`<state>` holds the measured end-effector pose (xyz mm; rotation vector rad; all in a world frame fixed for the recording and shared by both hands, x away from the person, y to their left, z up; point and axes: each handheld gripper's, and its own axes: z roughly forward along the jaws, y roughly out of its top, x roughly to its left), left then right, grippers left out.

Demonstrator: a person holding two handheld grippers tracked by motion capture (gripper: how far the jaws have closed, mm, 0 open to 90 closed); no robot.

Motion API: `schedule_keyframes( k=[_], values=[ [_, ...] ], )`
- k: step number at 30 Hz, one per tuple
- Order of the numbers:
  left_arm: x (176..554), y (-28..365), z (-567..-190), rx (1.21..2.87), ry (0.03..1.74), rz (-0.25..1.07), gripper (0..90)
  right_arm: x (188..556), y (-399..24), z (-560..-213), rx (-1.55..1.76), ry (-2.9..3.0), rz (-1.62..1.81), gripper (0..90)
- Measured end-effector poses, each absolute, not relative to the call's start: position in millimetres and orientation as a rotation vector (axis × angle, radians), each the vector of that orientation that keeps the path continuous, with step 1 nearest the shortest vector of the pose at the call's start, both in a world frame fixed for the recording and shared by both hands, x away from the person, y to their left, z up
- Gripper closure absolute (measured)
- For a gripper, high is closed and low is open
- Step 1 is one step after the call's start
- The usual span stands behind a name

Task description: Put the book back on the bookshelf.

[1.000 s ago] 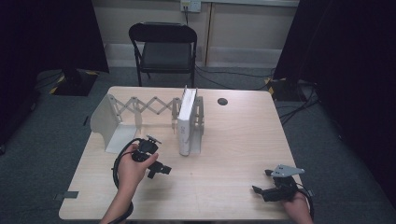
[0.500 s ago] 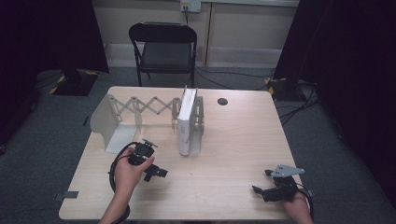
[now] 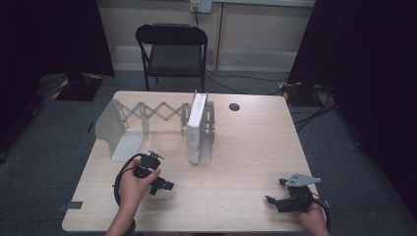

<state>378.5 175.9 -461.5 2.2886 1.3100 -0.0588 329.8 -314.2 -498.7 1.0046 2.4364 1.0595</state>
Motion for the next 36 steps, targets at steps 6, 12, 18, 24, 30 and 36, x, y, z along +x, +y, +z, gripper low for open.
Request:
schedule_keyframes(
  k=[6,12,18,24,30,36],
  values=[
    [377,178,-465,2.292,1.311,-0.061,20.3,330,-314,-499,1.006,2.436,1.060,12.6],
    [375,179,-466,2.297,1.307,-0.054,19.8,330,-314,-499,1.005,2.436,1.059,12.6],
    [372,177,-468,2.307,1.274,-0.020,16.1,330,-314,-499,1.006,2.436,1.060,12.6],
    [370,175,-468,2.325,1.260,0.004,15.2,330,-314,-499,1.005,2.436,1.060,12.6],
    [368,175,-469,2.327,1.237,0.009,12.2,330,-314,-499,1.005,2.436,1.059,12.6],
    [366,173,-471,2.340,1.216,0.029,9.7,330,-314,-499,1.004,2.436,1.059,12.6]
  ],
)
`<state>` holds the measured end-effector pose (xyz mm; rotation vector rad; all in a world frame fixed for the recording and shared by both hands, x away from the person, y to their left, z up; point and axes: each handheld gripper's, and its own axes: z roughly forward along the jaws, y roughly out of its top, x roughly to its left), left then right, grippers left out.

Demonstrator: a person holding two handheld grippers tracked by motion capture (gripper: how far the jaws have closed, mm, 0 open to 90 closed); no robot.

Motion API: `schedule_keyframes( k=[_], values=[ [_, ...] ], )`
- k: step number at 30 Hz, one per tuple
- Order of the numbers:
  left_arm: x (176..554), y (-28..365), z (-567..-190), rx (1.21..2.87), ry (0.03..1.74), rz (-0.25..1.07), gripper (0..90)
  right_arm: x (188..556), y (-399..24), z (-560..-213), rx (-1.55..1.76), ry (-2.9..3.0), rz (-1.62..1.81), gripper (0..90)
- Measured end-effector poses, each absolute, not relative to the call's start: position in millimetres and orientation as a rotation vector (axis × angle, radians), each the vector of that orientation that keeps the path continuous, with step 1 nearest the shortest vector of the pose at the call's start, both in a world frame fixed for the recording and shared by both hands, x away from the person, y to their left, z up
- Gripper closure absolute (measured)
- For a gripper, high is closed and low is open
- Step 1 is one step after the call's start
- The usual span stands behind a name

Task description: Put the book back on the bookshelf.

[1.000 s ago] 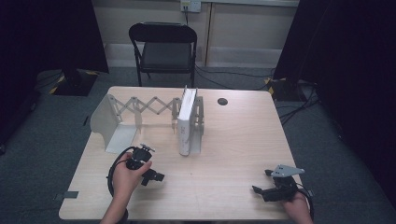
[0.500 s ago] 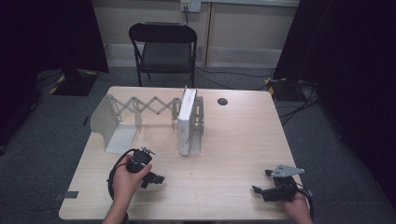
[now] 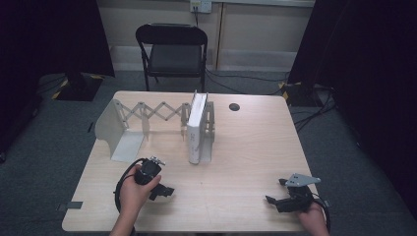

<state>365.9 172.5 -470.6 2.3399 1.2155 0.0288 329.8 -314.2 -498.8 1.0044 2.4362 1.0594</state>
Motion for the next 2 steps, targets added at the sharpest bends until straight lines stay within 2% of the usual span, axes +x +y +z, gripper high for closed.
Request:
schedule_keyframes(
  k=[2],
  values=[
    [365.4,172.1,-471.1,2.337,1.213,0.027,7.8,329.8,-314.2,-498.8,1.005,2.436,1.059,12.6]
  ],
)
